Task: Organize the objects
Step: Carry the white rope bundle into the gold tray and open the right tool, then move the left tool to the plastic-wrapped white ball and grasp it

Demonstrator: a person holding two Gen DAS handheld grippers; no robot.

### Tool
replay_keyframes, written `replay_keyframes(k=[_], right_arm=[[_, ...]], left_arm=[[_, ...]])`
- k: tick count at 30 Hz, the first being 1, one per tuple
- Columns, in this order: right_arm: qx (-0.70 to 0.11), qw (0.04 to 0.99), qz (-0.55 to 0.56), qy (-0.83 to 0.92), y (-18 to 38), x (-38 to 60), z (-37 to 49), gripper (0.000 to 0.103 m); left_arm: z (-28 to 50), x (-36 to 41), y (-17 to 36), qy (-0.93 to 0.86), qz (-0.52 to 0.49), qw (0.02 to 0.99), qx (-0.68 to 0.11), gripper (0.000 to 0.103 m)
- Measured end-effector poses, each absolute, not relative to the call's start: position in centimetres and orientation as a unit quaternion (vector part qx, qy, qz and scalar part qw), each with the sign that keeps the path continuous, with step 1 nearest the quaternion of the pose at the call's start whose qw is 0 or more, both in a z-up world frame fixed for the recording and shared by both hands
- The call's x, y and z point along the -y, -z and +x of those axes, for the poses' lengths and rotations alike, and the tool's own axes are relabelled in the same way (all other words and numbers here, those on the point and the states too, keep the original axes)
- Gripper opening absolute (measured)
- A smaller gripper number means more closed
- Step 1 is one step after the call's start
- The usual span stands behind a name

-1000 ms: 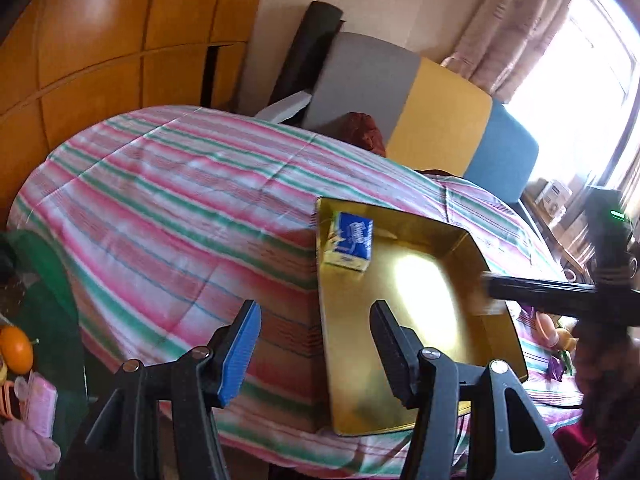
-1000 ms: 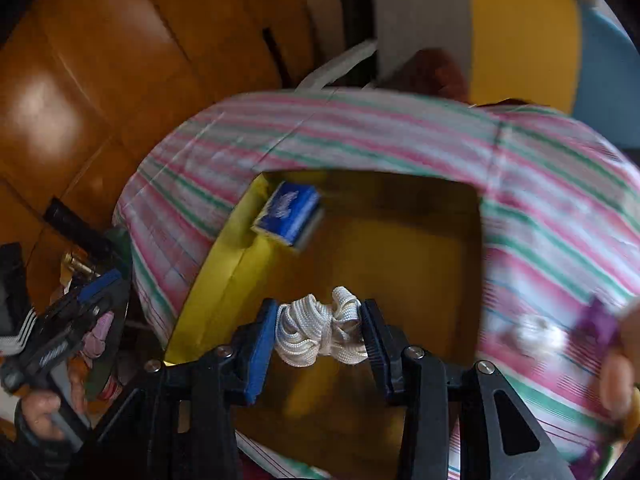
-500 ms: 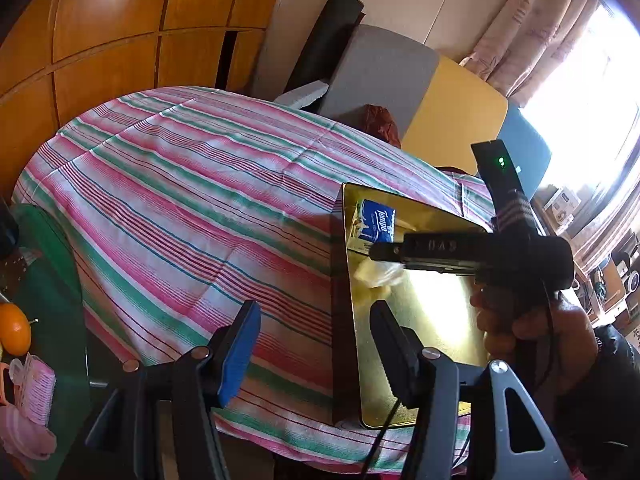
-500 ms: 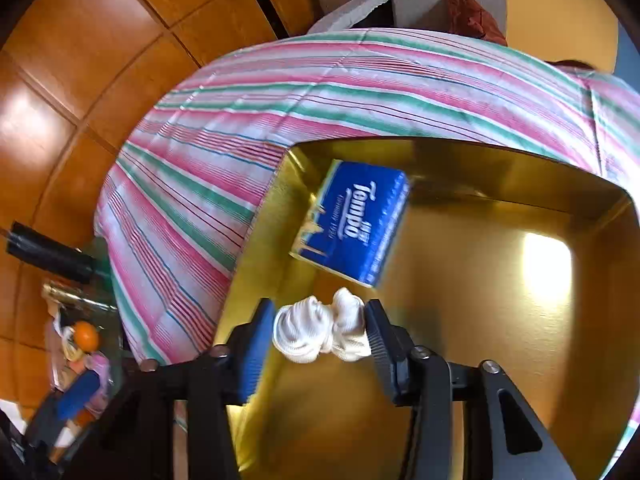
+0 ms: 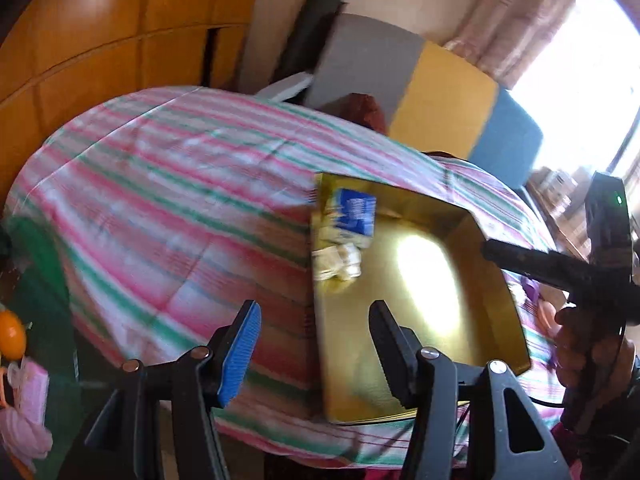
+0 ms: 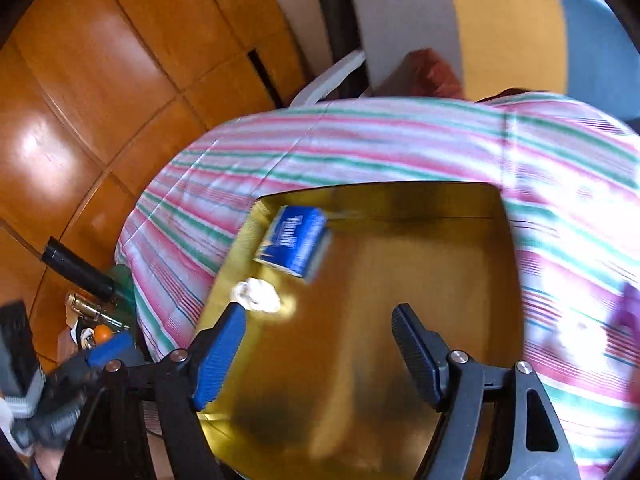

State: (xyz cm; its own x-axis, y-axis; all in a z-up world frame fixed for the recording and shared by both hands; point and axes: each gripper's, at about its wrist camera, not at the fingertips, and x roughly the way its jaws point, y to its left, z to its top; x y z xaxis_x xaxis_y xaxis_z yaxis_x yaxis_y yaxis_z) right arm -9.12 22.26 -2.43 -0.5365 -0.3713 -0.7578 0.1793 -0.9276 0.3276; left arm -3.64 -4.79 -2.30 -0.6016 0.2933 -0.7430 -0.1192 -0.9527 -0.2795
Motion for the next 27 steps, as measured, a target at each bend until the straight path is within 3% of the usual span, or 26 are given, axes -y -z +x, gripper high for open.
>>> replay_keyframes(k=[6,16,27], right_arm=[[0.112,0.086,0.43,0.892,0.7,-31.3,-4.2,0.086],[0.173,-0.1,0.405,0.892,0.7,-48.6,4.0,0.087],[0.273,-0.163,0.377,0.87,3.8,-58.1,9.4,0.088]], left_arm=[[-3.8,-1.7,-0.5,-0.889,-0.407,0.207,0.031,0.056],[-3.6,-16.0,-3.2,-0.854,-0.389,0.332,-0.097,0.056],[-6.6,-31.3,2.2,-0.766,-0.452,0.39,-0.238,0.057]])
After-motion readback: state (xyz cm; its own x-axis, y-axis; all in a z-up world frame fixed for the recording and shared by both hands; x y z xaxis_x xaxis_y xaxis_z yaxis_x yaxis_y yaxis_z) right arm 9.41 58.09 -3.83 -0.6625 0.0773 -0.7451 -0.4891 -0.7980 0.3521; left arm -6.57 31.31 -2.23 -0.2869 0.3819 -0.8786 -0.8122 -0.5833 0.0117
